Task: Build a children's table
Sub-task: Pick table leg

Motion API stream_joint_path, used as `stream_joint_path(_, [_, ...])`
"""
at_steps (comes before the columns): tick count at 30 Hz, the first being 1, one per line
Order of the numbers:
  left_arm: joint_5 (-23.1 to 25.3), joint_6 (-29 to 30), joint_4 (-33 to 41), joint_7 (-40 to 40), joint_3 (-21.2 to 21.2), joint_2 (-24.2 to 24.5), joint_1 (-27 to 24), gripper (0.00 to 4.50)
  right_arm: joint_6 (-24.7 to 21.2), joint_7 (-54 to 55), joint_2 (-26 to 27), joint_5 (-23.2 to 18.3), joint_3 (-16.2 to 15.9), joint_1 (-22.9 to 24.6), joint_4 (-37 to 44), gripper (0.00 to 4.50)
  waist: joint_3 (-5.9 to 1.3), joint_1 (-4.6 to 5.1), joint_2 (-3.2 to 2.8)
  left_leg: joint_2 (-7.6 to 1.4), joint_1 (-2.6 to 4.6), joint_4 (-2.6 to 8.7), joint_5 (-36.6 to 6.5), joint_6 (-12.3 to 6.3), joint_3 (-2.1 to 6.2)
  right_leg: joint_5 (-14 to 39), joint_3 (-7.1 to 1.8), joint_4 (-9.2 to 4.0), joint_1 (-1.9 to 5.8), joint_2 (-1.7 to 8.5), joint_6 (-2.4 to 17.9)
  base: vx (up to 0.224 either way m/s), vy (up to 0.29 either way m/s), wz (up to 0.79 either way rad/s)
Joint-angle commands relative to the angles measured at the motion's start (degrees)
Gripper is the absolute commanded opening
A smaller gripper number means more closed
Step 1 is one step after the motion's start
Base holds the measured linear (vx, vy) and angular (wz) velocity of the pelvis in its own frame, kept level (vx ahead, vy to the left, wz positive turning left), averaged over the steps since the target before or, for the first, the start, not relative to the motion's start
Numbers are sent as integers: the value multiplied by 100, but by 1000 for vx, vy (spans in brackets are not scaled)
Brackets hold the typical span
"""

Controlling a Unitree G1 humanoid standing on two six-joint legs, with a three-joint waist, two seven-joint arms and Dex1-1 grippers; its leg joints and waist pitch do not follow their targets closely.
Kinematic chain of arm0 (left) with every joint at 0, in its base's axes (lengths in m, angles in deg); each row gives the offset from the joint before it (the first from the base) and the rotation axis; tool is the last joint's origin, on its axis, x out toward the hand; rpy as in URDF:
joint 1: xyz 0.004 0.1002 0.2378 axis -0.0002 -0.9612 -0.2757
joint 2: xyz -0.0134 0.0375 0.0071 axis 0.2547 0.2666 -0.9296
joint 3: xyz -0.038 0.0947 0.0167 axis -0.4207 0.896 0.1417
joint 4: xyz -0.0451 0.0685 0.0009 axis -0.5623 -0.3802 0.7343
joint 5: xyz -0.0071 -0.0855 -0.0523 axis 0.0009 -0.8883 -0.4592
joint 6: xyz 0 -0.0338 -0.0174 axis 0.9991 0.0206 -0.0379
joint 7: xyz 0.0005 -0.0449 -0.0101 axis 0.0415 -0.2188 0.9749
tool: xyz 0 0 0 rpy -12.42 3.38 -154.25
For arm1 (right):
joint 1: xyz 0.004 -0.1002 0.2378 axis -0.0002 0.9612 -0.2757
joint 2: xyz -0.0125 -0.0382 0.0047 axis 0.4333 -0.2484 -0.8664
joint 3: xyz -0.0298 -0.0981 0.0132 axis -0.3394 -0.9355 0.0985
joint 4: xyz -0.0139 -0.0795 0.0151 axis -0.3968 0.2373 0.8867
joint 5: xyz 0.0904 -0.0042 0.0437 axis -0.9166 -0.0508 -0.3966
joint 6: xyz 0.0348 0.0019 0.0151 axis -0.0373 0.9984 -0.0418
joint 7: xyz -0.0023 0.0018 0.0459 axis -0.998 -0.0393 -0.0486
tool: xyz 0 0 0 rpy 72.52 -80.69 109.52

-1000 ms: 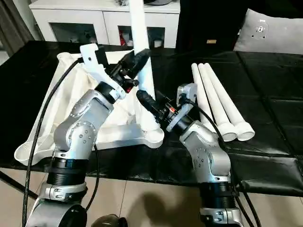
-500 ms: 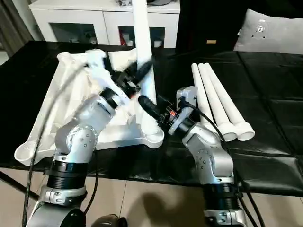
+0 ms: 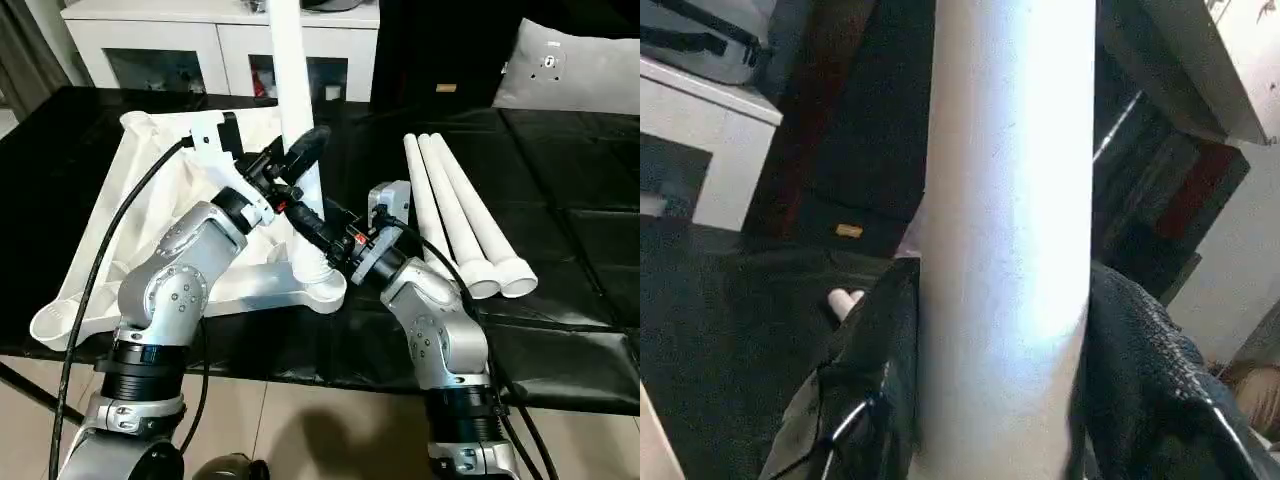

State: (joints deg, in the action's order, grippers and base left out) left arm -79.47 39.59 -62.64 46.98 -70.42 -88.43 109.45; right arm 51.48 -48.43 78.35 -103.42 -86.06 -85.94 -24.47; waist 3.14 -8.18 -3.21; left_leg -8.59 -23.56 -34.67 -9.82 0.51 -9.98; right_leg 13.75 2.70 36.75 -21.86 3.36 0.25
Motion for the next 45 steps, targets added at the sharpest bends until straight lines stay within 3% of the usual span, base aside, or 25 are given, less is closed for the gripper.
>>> stream_joint_path(1, [56,-32,-26,77,88,-18,76,186,-99,301,-23,276,-145,-60,-78,186,-412,8,1,-491,154,377,-790,-254,247,-293,-274,-444,235,571,1186,0,0,0])
stream_joint_path(2, [112,-25,-59,68,112,29,87,185,-189,354,-20,266,-131,-77,-115,186,-410,13,8,-481,152,374,-784,-248,240,-310,-273,-441,232,562,1182,0,0,0])
stream_joint_path(5, [198,-46,-146,49,91,146,131,185,-423,625,73,52,126,-182,-191,256,-415,20,9,-477,161,380,-792,-245,243,-300,-277,-438,233,568,1193,0,0,0])
stream_joint_path(8, [275,-78,-206,2,75,287,185,185,-441,650,75,-127,313,-270,-212,277,-417,16,10,-487,164,388,-838,-198,248,-215,-277,-439,236,578,1190,0,0,0])
stream_joint_path(10, [315,-112,-248,-92,87,395,217,185,12,374,-99,142,146,-264,-222,289,-430,-3,9,-490,171,370,-766,-168,234,-346,-277,-426,223,579,1149,0,0,0])
stream_joint_path(14, [334,-139,-319,-248,109,517,276,185,-41,105,-347,177,12,-258,-116,328,-424,-9,100,-467,142,352,-557,-323,217,-542,-272,-406,255,581,1160,0,0,0])
stream_joint_path(17, [288,-58,-344,-421,140,632,309,184,408,345,-446,576,-20,-307,-156,347,-424,-7,89,-465,135,344,-550,-326,213,-316,-271,-412,233,599,1165,0,0,0])
stream_joint_path(18, [244,-4,-372,-534,149,711,343,184,-269,-150,-730,206,-92,-339,-57,347,-414,-3,103,-444,164,345,-587,-361,212,-209,-262,-428,256,560,1174,0,0,0])
stream_joint_path(20, [111,100,-411,-724,139,792,391,184,-1141,-585,-978,-354,-13,-411,37,347,-405,-21,109,-453,170,333,-537,-451,210,-212,-278,-426,261,557,1225,0,0,0])
stream_joint_path(22, [-87,264,-427,-916,100,838,417,184,-1516,-633,-1015,-717,195,-506,27,347,-420,-37,98,-461,150,321,-450,-482,211,-242,-274,-406,242,578,1280,0,0,0])
stream_joint_path(23, [-87,264,-427,-916,100,838,417,184,-1516,-633,-1015,-717,195,-506,27,347,-422,-29,116,-456,154,318,-434,-495,204,-257,-270,-409,244,572,1303,0,0,0])
stream_joint_path(26, [-767,764,-388,-1327,-148,839,434,184,-1609,-1344,-1228,-1206,295,-556,63,347,-438,-51,139,-445,146,279,-384,-539,179,-309,-254,-382,246,586,1453,0,0,0])
stream_joint_path(31, [-1037,986,-262,-1693,-126,947,466,184,-1707,-1622,-1462,-1140,127,-585,31,347,-428,-74,149,-453,139,283,-329,-577,186,-225,-254,-388,232,580,1415,0,0,0])
stream_joint_path(38, [-1051,948,-142,-2114,48,1082,499,184,-1853,-1873,-1684,-1053,-76,-679,36,347,-415,-83,149,-465,148,304,-494,-432,189,166,-262,-424,229,593,1336,0,0,0])
stream_joint_path(39, [-1039,918,-91,-2208,113,1105,482,184,-1842,-1935,-1718,-1024,-139,-682,27,347,-414,-80,173,-460,143,301,-461,-447,183,144,-265,-425,233,587,1324,0,0,0])
stream_joint_path(45, [-942,887,123,-2449,398,1190,396,184,-1872,-2097,-1748,-946,-320,-702,-41,347,-434,-106,162,-462,138,277,-289,-528,182,-104,-262,-386,226,587,1356,0,0,0])
